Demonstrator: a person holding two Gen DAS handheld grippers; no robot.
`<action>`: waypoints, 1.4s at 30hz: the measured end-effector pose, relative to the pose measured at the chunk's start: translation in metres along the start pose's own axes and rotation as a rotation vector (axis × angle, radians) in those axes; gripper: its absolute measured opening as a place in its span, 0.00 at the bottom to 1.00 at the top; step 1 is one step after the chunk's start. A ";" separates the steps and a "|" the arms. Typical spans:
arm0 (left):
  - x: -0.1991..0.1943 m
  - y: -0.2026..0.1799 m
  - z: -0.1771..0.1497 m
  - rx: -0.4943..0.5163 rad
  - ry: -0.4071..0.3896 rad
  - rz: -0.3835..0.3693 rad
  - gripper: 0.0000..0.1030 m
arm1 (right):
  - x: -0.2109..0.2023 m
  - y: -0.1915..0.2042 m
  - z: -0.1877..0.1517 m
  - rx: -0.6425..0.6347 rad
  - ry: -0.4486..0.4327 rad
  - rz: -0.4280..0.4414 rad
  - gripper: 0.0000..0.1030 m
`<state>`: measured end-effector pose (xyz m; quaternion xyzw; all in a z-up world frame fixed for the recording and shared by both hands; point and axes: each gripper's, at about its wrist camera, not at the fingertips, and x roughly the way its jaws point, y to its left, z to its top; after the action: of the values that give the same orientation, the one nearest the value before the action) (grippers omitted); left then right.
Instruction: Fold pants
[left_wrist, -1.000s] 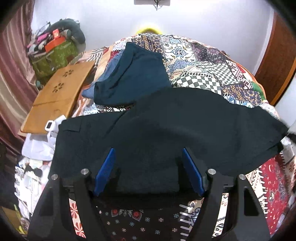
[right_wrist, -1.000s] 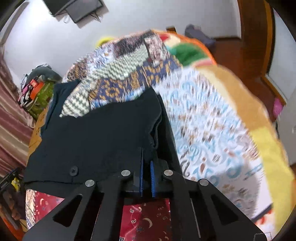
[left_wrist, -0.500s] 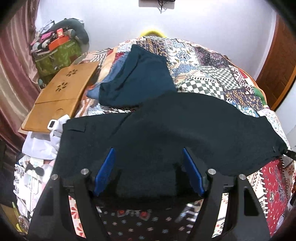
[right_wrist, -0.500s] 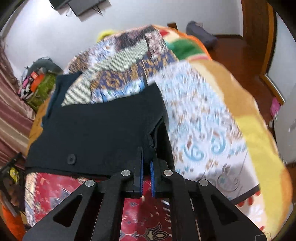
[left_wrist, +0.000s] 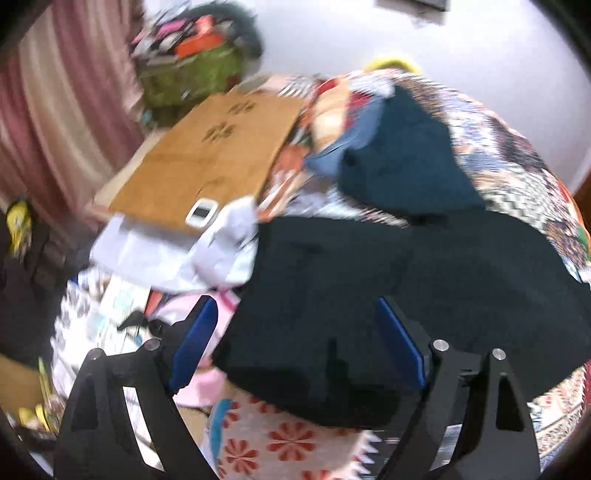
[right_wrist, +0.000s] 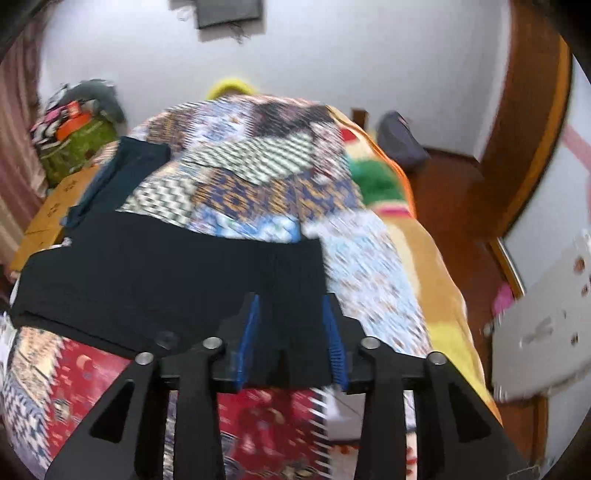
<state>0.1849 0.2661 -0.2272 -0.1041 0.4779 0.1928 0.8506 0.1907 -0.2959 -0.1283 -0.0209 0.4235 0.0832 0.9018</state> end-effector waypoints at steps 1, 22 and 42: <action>0.008 0.011 -0.003 -0.026 0.023 0.001 0.85 | 0.002 0.012 0.006 -0.020 0.001 0.038 0.35; 0.042 0.042 -0.035 -0.008 0.110 0.025 0.69 | 0.105 0.161 0.023 -0.252 0.227 0.341 0.36; 0.127 -0.005 0.072 0.003 0.114 -0.025 0.36 | 0.126 0.176 0.028 -0.287 0.243 0.331 0.41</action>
<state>0.3019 0.3168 -0.2984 -0.1198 0.5245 0.1750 0.8246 0.2613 -0.1030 -0.2015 -0.0891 0.5103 0.2860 0.8062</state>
